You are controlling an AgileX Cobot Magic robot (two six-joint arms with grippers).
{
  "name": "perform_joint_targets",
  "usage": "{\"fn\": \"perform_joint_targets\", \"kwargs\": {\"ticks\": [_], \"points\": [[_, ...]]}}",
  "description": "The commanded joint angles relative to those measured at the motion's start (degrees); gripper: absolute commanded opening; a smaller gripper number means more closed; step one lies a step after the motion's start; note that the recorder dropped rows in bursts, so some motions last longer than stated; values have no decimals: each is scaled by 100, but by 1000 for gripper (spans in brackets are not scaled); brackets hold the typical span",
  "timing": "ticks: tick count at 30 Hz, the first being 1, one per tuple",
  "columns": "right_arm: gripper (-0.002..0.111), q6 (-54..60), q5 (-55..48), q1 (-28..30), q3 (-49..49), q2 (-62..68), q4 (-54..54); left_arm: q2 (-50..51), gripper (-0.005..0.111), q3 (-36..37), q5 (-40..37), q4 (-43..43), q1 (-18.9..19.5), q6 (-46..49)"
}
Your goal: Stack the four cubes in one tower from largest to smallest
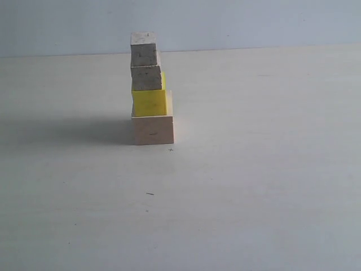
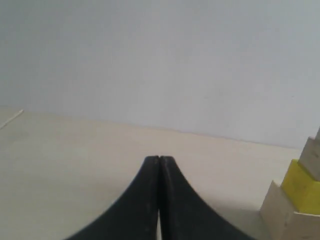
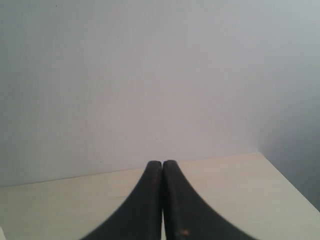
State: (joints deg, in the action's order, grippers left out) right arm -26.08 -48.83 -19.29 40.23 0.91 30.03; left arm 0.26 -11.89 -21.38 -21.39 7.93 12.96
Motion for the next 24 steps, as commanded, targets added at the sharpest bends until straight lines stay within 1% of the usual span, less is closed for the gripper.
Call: {"fn": "perform_joint_targets", "kwargs": {"ticks": [1,3,14,20,24], "points": [[0,10,6,-6,19,0,8,-26,0,454,-40,1277,-2,-1832],[0,10,6,-6,19,0,8,-26,0,573,-30,1501,-17,-1996],[0,10,6,-6,19,0,8,-26,0,1189,77,1549,-390,-1906],[0,10,6,-6,19,0,8,-26,0,1189,61,1752,-573,-1921],[0,10,6,-6,19,0,8,-26,0,1189,61,1984,-587,-1921]]}}
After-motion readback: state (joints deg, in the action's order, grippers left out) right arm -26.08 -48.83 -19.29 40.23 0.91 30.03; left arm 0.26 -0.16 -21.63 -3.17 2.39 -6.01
